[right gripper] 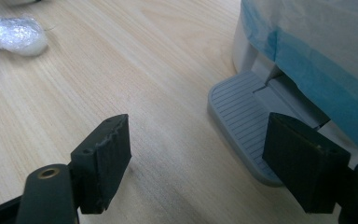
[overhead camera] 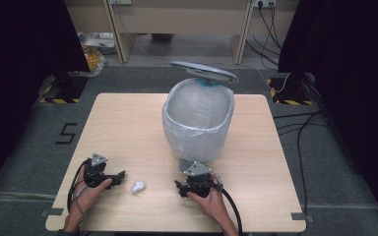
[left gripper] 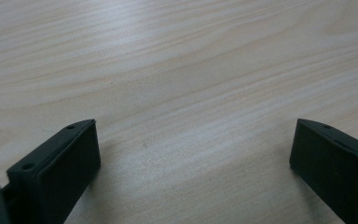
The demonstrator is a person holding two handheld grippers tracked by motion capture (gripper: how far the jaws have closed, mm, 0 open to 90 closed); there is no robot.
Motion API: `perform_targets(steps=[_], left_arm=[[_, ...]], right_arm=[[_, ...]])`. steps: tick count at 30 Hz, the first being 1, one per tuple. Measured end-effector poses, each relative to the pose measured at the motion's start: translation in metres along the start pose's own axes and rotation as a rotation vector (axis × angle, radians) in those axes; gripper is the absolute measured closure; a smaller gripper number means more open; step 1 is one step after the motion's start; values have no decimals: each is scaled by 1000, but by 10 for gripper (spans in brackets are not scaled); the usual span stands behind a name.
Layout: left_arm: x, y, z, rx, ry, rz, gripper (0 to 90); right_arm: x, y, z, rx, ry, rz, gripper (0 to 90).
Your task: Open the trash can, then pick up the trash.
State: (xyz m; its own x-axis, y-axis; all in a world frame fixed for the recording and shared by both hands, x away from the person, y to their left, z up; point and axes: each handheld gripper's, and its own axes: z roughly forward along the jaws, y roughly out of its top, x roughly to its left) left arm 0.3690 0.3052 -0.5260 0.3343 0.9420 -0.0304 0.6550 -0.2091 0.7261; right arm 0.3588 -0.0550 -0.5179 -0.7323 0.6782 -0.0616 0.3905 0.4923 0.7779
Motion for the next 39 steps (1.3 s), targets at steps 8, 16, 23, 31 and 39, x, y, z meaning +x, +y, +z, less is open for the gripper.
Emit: perform_targets(steps=[8,16,23,31,39], left_arm=[[-3,4,-15,-34,-59,-15,145],[-30,12,-27,-83,-166,19,149],[-40,14,-33,-99,-196,28,149],[-58,7,-29,-69,-287,29,152],[-71,0,-23,-34,-301,97,203]], right_arm=[[1,0,0,5,-7,-11,231],[1,0,0,4,-6,-20,231],[1,0,0,4,-4,-19,231],[1,0,0,5,-4,-24,231],[1,0,0,10,-10,-34,231]])
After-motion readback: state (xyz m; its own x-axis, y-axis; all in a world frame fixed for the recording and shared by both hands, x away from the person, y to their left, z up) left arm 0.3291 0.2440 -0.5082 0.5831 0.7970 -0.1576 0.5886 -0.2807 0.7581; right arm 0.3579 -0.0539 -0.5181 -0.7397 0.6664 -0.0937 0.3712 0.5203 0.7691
